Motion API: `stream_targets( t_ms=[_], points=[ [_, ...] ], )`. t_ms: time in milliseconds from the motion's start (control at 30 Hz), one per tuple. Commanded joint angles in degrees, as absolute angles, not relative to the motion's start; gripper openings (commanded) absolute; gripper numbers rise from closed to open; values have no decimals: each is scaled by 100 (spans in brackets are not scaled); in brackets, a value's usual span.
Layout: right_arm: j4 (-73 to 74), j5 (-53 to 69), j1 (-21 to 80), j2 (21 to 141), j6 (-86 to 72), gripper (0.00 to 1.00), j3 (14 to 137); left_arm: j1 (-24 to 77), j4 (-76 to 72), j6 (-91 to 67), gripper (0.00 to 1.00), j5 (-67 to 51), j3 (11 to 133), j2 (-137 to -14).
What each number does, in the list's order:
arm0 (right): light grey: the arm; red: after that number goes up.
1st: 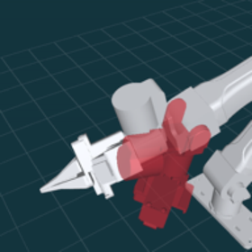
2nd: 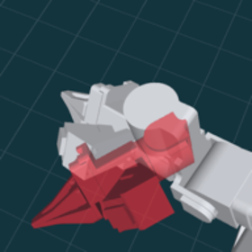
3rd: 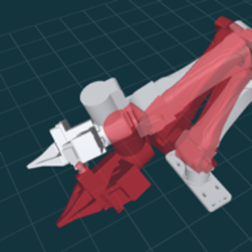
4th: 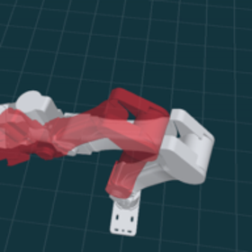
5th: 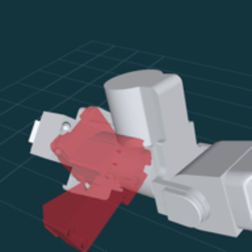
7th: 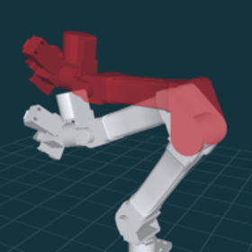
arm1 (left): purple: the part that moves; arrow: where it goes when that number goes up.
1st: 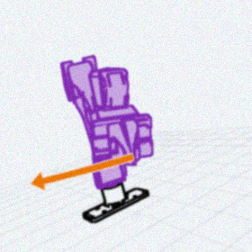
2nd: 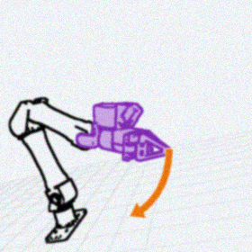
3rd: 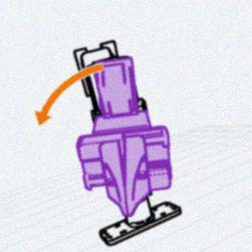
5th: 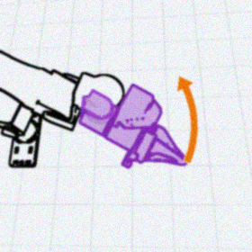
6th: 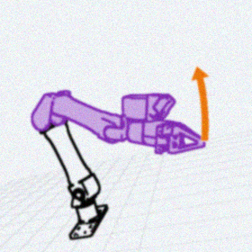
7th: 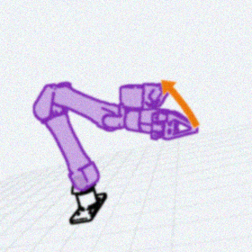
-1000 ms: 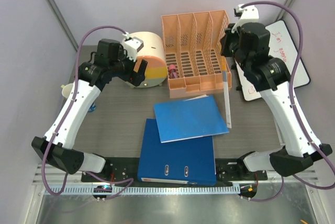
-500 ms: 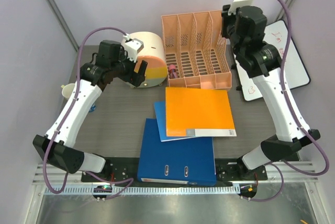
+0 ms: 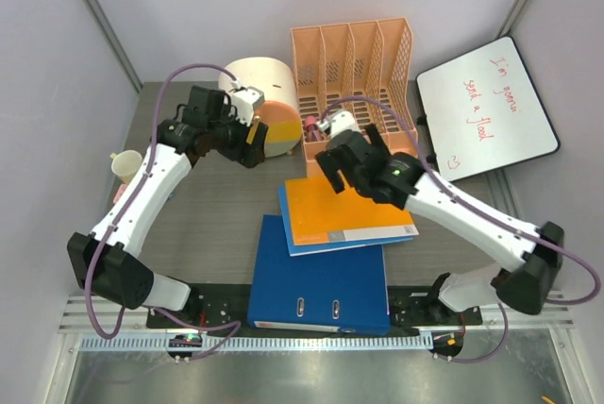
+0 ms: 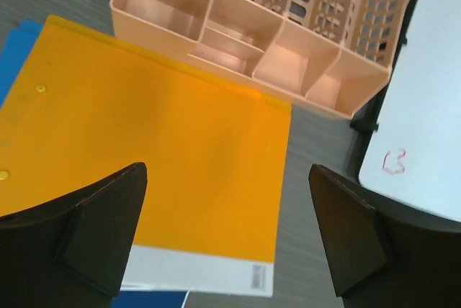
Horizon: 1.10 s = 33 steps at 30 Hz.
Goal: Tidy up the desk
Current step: Pick up the folder from the center of the board.
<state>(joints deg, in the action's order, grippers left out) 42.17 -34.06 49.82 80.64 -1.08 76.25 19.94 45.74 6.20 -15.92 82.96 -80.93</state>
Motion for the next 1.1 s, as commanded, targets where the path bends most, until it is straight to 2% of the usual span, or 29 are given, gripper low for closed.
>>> stream_targets(
  t_ms=[0, 67, 200, 433, 600, 700, 1067],
  points=[
    [5034, -4462, 4712, 6935, -2661, 100, 7594, 2222, 4491, 580, 77, -2074, 7876, -8200],
    [5351, -4500, 4545, 6611, -3572, 100, 7104, 2486, 4483, 633, 75, -1944, 7604, -8244],
    [5195, -3704, 3940, 5960, -5348, 100, 5944, 3443, 4237, 843, 75, -1389, 7076, -8270],
    [4922, -2962, 3287, 4958, -6457, 100, 4239, 3595, 3920, 870, 73, -1415, 6829, -8666],
    [5325, -3120, 3287, 4763, -6864, 95, 3972, 3735, 3692, 879, 72, -1275, 6759, -9008],
    [5704, -3305, 3287, 4825, -6970, 96, 4087, 3753, 3586, 1019, 72, -1090, 6619, -9096],
    [5695, -3103, 3287, 4325, -7435, 95, 3516, 3841, 3384, 993, 71, -1011, 6284, -9325]
  ],
)
